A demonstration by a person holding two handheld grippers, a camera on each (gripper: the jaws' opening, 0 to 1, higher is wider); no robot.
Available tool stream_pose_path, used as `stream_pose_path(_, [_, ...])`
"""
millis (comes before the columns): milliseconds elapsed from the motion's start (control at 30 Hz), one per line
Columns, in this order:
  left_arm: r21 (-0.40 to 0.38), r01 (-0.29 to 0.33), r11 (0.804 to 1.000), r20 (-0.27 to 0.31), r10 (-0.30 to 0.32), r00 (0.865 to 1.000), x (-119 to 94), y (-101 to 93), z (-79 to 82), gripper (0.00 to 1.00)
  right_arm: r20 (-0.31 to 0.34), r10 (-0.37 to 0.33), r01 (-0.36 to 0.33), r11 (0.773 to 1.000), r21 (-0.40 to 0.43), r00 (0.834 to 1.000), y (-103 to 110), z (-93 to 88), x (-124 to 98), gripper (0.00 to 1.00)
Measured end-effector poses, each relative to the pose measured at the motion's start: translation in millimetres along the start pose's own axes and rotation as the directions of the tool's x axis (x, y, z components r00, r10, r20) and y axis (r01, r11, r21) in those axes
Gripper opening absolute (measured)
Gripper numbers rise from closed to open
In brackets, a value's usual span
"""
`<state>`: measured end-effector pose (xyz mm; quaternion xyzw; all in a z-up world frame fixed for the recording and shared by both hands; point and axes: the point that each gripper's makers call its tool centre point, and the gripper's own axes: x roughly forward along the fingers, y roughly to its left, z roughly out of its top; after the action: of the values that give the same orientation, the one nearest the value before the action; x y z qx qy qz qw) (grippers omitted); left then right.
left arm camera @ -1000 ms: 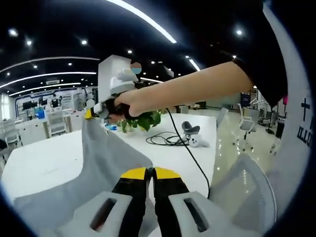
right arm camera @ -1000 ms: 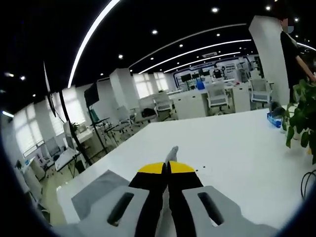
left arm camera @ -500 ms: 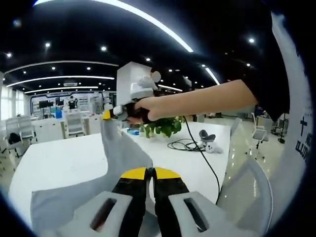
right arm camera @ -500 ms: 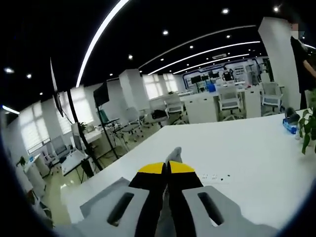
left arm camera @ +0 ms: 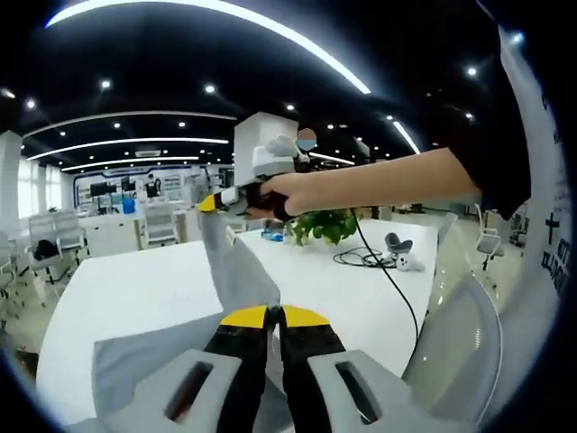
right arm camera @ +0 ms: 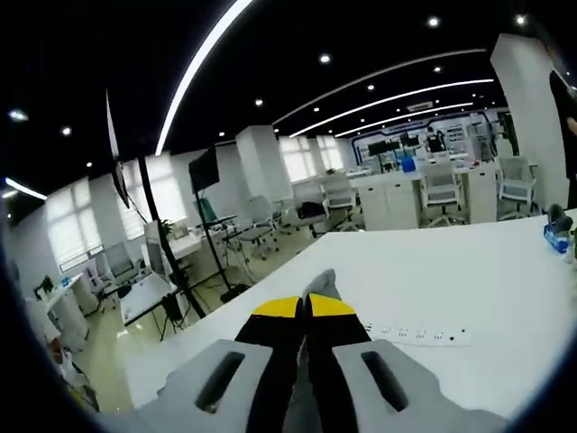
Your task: Fold the towel on the table until its edges align and the towel forms a compact rectangular stack.
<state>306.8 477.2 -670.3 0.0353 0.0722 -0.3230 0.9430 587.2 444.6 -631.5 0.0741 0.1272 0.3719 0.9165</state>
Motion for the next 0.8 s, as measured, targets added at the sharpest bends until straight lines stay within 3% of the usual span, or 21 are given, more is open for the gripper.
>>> stream_pose_path(33, [0.0, 0.0, 1.0, -0.003, 0.0, 1.0, -3.7, 3.8, -1.7, 0.04, -0.013, 0.004, -0.005, 1.0, -0.03, 1.0, 4.5, -2.1, 4.4, 0.0])
stream_pose_path(433, [-0.005, -0.03, 1.0, 0.0, 0.03, 1.0, -37.6, 38.6, -9.1, 0.04, -0.004, 0.065, -0.065, 0.998, -0.021, 0.998, 52.2, -2.0, 46.3, 0.0])
stream_pose_path(800, [-0.085, -0.164, 0.983, -0.05, 0.161, 0.986, -73.2, 86.9, -37.4, 0.04, -0.036, 0.115, -0.115, 0.993, -0.022, 0.993, 88.8, -19.9, 81.0, 0.0])
